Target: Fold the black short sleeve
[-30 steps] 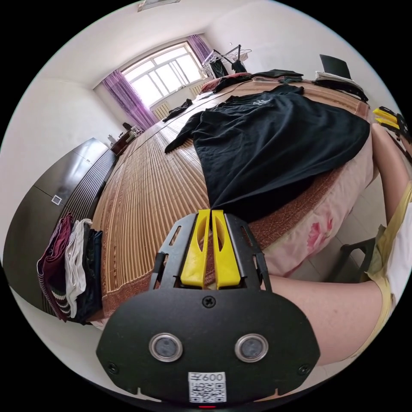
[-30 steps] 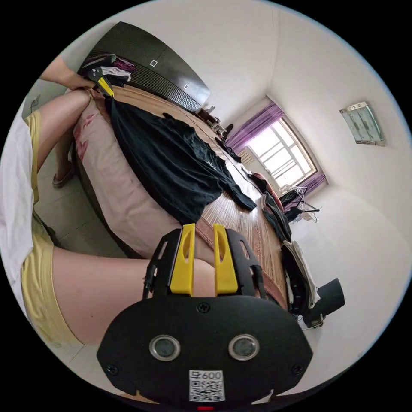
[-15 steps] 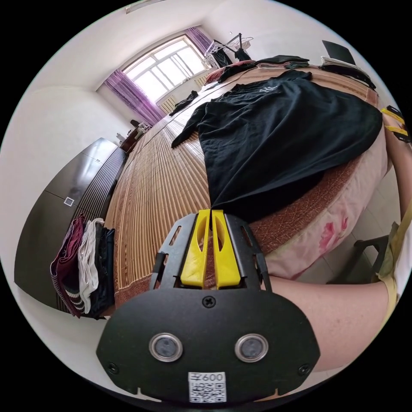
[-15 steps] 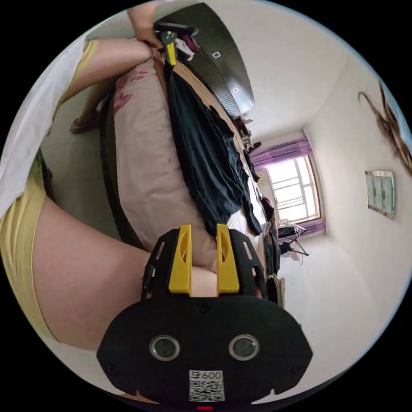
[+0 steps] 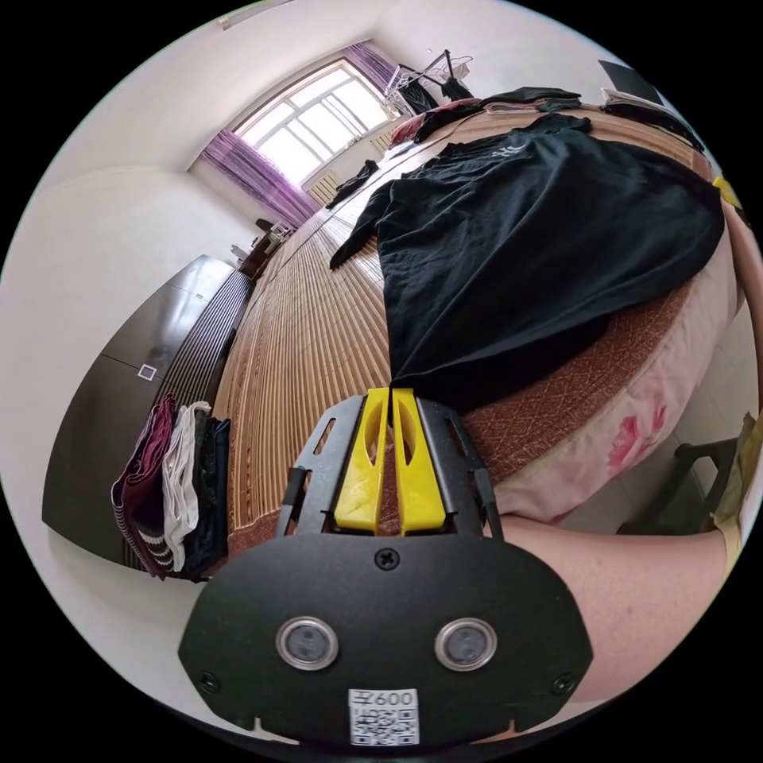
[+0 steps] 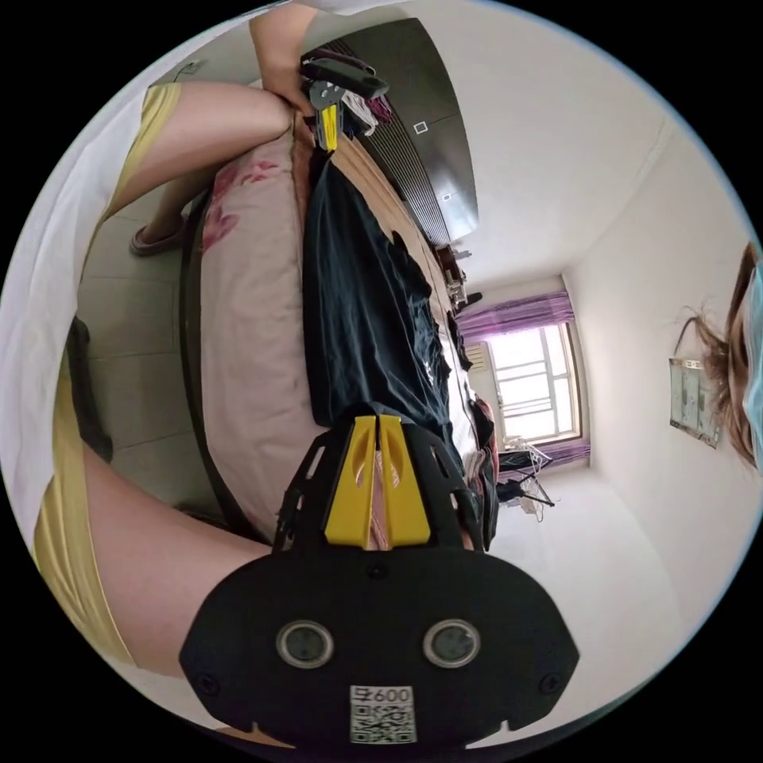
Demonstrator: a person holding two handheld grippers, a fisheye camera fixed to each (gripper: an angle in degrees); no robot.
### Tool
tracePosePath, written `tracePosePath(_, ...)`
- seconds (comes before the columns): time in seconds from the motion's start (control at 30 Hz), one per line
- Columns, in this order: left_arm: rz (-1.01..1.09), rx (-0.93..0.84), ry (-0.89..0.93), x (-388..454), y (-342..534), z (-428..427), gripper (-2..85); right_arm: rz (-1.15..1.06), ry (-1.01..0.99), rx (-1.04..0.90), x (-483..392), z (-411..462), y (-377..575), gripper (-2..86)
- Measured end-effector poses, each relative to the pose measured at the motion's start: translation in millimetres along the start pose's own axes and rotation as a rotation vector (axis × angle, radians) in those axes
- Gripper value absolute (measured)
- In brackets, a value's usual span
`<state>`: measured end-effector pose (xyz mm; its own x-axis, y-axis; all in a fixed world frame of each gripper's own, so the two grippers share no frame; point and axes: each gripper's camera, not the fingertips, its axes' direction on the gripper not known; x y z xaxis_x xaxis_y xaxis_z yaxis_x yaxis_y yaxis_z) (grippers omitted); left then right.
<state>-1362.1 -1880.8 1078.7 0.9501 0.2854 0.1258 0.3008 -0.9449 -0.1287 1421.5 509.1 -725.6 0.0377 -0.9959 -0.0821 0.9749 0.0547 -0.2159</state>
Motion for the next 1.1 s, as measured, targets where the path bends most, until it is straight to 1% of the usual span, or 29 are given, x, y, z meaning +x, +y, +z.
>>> tracePosePath(0.17, 0.002, 0.002, -0.004, 13.6, -0.1, -2.5, 1.2, -0.066, 0.022, -0.035, -20.2, 22.8, -31.8, -0.9)
tracePosePath(0.27, -0.001, 0.002, -0.008, 21.3, -0.6, -4.4, 1.2, -0.052, 0.020, -0.043, -16.7, 24.9, -49.5, -0.9)
tracePosePath(0.5, -0.004, 0.003, -0.008, 38.1, -2.2, -10.5, 1.1, -0.068, 0.018, -0.082, -10.7, 17.7, -57.8, -0.9)
tracePosePath(0.7, -0.021, 0.009, 0.002, 51.8, -2.8, -20.5, 1.1, -0.117, 0.051, -0.196, -6.7, 3.4, -40.6, -0.8)
tracePosePath(0.77, -0.020, 0.011, -0.002, 59.3, -3.5, -25.4, 1.1, -0.136, 0.064, -0.276, -0.5, -3.2, -21.5, -0.8)
tracePosePath(0.83, -0.019, 0.013, -0.003, 65.0, -4.1, -29.5, 1.1, -0.126, 0.023, -0.308, 7.6, -12.0, -4.0, -0.8)
tracePosePath(0.9, -0.001, 0.023, 0.009, 72.4, -4.5, -35.6, 1.1, -0.090, -0.014, -0.321, 17.4, -22.1, 10.6, -0.8)
tracePosePath(1.1, 0.123, 0.084, 0.028, 109.2, -5.8, -69.7, 1.1, -0.070, 0.006, -0.395, 29.8, -37.4, 35.3, -0.8)
